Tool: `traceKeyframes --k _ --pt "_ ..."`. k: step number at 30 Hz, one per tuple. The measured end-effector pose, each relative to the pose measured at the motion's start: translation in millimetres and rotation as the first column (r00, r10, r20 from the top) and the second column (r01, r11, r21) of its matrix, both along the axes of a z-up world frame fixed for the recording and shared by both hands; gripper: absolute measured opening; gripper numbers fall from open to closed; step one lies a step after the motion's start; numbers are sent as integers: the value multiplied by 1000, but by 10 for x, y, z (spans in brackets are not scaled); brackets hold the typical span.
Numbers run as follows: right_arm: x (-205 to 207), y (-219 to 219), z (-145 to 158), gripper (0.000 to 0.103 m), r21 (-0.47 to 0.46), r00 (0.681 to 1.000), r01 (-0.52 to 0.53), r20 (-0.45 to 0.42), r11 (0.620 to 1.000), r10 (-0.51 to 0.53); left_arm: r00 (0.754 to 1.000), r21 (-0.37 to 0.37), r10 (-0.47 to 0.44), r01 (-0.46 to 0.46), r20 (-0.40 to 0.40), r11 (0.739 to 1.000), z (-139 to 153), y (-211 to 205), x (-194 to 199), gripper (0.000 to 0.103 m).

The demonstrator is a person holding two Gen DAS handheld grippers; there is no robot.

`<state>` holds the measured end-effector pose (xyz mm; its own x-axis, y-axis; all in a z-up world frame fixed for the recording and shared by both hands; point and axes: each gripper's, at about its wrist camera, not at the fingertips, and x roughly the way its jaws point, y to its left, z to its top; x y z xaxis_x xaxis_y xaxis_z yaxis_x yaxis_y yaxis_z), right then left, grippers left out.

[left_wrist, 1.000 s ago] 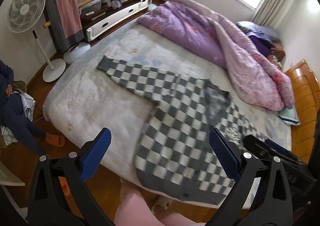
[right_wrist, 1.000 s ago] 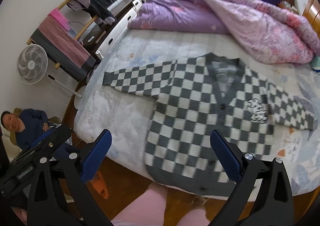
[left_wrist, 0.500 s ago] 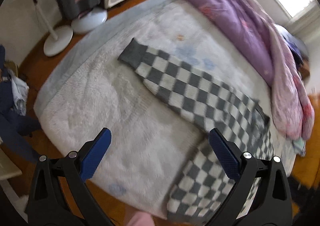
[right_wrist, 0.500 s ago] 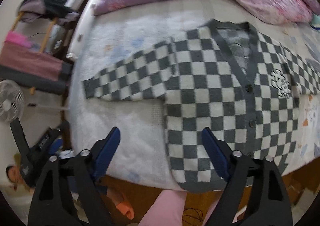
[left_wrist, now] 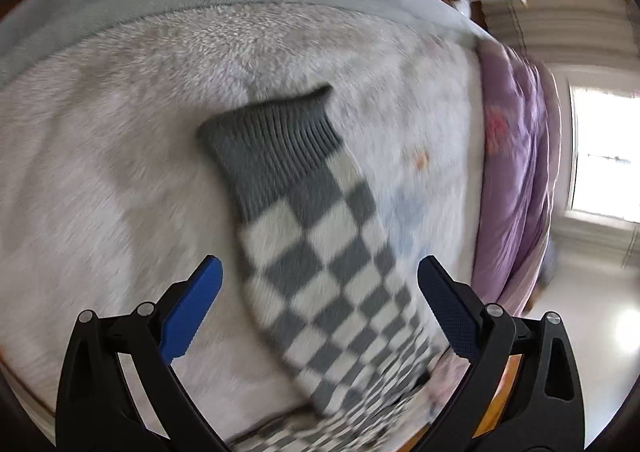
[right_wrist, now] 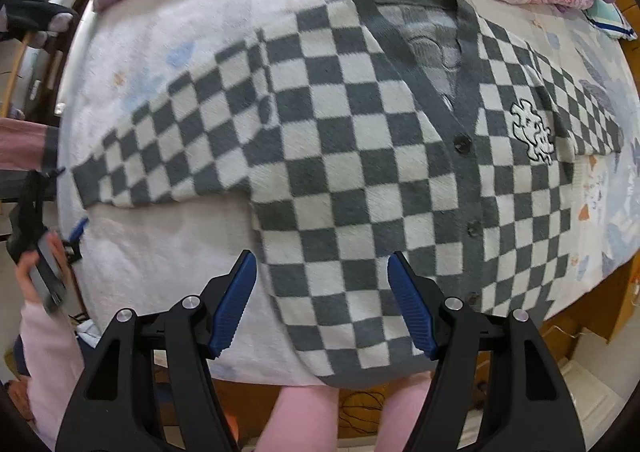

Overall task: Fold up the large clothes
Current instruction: 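Reach the left tool to the cardigan sleeve cuff and grasp it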

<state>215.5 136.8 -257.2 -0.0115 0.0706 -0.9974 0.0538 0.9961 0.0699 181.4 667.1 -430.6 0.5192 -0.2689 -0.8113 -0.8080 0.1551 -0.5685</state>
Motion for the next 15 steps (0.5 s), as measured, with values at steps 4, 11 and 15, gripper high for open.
traceKeyframes --k 4,11,15 --pt "-1 -47 -114 65 -15 999 20 -34 1000 -21 998 -100 54 -56 -27 993 -404 179 94 98" --pt "100 -26 -239 65 -47 999 -9 -44 999 7 991 -60 124 -126 -46 990 -551 304 55 38" --pt "210 36 -371 65 -35 998 -26 -53 999 24 991 69 -46 55 -125 996 -492 262 258 9"
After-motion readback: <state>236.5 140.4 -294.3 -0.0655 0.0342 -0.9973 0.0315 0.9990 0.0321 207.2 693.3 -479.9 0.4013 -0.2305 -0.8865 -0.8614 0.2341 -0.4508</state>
